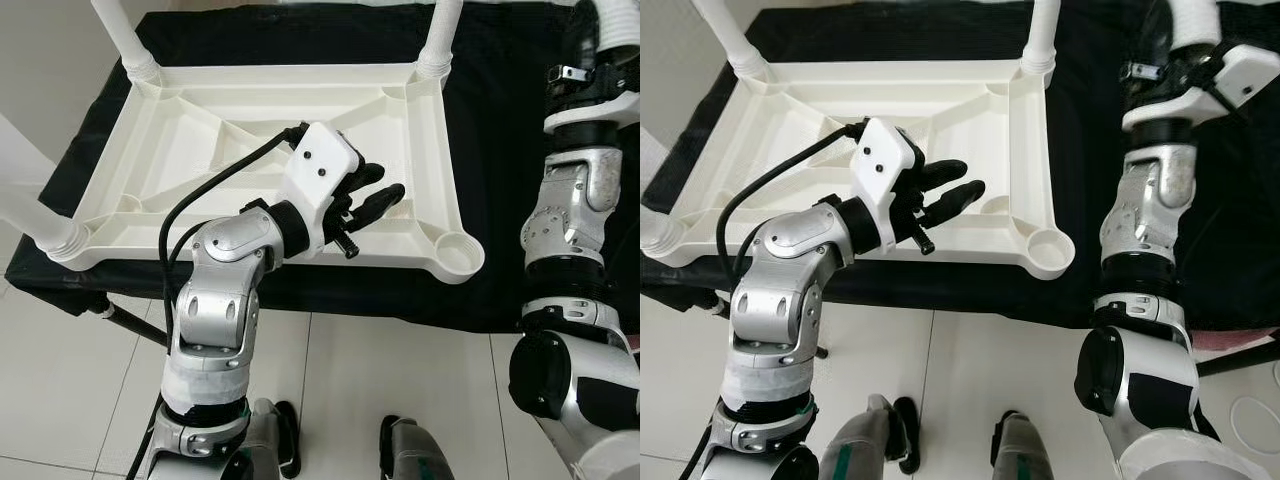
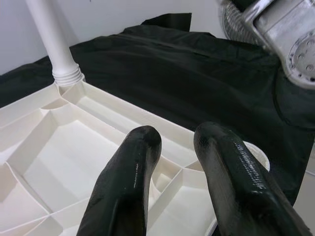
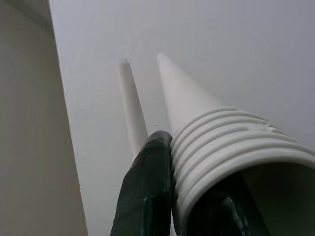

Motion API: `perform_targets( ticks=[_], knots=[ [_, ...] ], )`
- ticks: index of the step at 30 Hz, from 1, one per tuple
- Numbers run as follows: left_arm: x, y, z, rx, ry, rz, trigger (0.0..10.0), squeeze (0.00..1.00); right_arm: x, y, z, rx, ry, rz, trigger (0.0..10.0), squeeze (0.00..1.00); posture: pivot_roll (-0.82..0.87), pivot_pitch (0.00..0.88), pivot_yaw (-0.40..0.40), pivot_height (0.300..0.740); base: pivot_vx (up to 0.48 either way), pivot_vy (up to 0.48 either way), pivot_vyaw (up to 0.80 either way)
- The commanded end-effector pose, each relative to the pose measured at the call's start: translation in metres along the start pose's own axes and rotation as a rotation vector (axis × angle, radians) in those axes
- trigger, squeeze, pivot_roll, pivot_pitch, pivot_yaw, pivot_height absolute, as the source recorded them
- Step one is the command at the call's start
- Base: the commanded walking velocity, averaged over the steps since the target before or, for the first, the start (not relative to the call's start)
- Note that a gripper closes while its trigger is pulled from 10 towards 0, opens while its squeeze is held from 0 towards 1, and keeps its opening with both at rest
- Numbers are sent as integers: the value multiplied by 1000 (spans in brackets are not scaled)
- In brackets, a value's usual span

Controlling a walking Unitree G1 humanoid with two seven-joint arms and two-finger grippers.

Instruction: Building children table

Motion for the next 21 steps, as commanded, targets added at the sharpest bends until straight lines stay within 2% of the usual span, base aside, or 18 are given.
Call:
perform_targets(
  ticks=[1,4,5,6,7,11,15,20,21],
  knots=[
    [7,4,4,-51,129,-12,10000,0,8,22,15,-104,38,-4,1765,0,-58,85,89,740,0,0,0],
    [8,4,4,-51,132,-14,10000,0,10,29,19,-133,49,-6,2118,0,-58,85,89,740,0,0,0],
    [9,3,5,-50,136,-17,10000,0,12,36,22,-156,60,-5,4980,0,-59,83,90,740,0,0,0],
    [9,3,5,-50,136,-17,10000,0,12,36,22,-156,60,-5,4980,0,-59,83,90,740,0,0,0],
    [9,2,5,-46,141,-21,10000,0,15,41,25,-174,75,-8,10000,0,-57,86,87,740,0,0,0],
    [10,-1,5,-42,147,-27,10000,0,20,44,27,-179,100,-14,10000,0,-57,86,87,740,0,0,0],
    [10,-1,4,-59,154,-45,10000,0,36,28,18,-95,206,-13,10000,0,-46,87,75,740,0,0,0],
    [10,0,3,-62,153,-48,10000,0,39,25,16,-82,226,-14,10000,0,-46,87,75,740,0,0,0],
    [12,3,2,-84,149,-98,10000,0,49,12,2,-10,310,-23,10000,0,-41,76,64,740,0,0,0]
  ],
)
Point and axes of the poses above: a point about 5 cm out from each wrist's last joint towards the gripper, its own z axis pointing out of the wrist towards the gripper, its own y axis along the axis of the wrist's last joint, x = y × z, the point moved 1 cm from there along z, pointing out of the wrist towards the gripper, and after that the axes turned 11 degrees about -z, right-handed, at the moved point
